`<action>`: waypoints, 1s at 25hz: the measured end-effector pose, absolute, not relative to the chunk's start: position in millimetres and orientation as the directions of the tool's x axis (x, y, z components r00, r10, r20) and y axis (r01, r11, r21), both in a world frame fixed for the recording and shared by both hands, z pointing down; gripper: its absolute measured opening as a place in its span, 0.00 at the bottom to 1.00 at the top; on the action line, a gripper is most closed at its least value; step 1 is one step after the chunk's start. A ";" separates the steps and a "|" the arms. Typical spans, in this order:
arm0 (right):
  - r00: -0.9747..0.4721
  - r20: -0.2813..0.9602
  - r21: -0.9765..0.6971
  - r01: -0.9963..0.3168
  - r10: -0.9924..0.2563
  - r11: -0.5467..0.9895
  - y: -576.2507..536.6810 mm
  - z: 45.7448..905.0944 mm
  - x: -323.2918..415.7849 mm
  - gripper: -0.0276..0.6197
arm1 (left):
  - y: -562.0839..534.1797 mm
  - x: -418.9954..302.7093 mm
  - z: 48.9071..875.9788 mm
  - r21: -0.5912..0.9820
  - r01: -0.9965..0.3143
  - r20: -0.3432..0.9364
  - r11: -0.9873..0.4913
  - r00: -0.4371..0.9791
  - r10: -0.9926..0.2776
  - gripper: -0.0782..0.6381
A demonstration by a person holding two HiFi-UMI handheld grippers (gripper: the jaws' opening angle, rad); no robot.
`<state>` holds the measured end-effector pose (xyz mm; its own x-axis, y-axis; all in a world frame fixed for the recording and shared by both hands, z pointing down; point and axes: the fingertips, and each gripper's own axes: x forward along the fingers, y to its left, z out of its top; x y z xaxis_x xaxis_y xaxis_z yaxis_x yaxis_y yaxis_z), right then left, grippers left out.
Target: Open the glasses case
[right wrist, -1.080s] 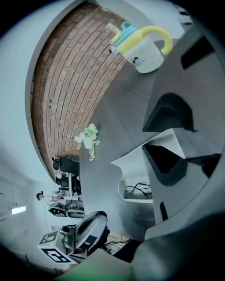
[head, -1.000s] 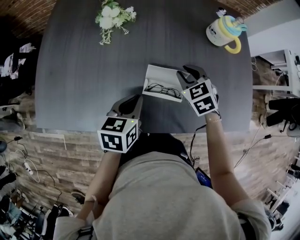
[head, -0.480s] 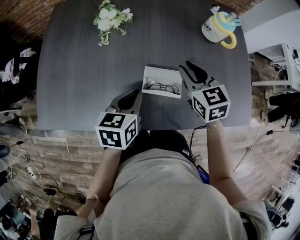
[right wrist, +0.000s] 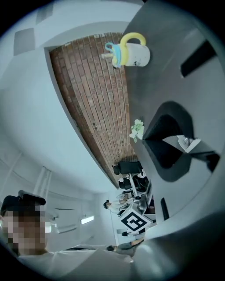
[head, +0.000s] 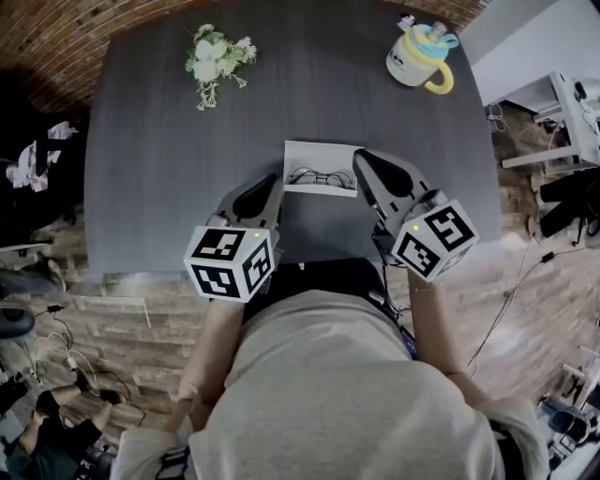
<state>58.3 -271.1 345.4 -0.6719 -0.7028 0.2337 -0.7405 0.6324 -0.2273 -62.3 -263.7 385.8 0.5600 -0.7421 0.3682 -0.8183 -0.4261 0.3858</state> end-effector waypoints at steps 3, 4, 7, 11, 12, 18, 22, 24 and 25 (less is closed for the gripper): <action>-0.668 0.208 -0.271 -0.741 -0.715 0.614 -259.8 342.2 55.8 0.05 | -262.2 -59.4 378.9 0.370 -0.814 0.360 -0.447 0.569 -0.739 0.16; -0.664 0.202 -0.288 -0.743 -0.719 0.605 -257.0 343.4 55.3 0.05 | -261.6 -57.7 377.5 0.366 -0.812 0.359 -0.455 0.574 -0.736 0.16; -0.659 0.225 -0.321 -0.746 -0.718 0.584 -249.8 355.4 51.2 0.05 | -258.9 -51.0 377.1 0.361 -0.803 0.362 -0.474 0.589 -0.722 0.16; -0.667 0.250 -0.355 -0.738 -0.702 0.575 -241.1 366.9 41.3 0.05 | -254.4 -40.6 379.5 0.371 -0.781 0.366 -0.503 0.621 -0.693 0.16; -0.671 0.250 -0.359 -0.734 -0.698 0.577 -239.2 368.2 38.7 0.05 | -254.3 -38.5 379.6 0.376 -0.774 0.364 -0.509 0.629 -0.687 0.16; -0.686 0.288 -0.329 -0.726 -0.668 0.604 -233.5 371.5 28.5 0.05 | -257.3 -34.5 379.1 0.385 -0.762 0.362 -0.521 0.644 -0.674 0.16; -0.677 0.309 -0.325 -0.735 -0.667 0.595 -234.2 375.0 31.2 0.05 | -260.4 -33.6 381.4 0.390 -0.760 0.365 -0.520 0.646 -0.671 0.16; -0.674 0.318 -0.328 -0.738 -0.667 0.589 -233.4 378.3 31.8 0.05 | -260.2 -31.8 382.0 0.382 -0.756 0.369 -0.531 0.652 -0.663 0.16; -0.673 0.323 -0.330 -0.739 -0.666 0.587 -232.8 379.7 32.0 0.05 | -259.7 -30.6 382.1 0.379 -0.754 0.370 -0.536 0.655 -0.659 0.16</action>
<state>32.0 -232.8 379.7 -0.6726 -0.6656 0.3233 -0.7394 0.5870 -0.3298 -30.6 -259.7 382.1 0.6545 -0.6592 0.3701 -0.7543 -0.5360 0.3792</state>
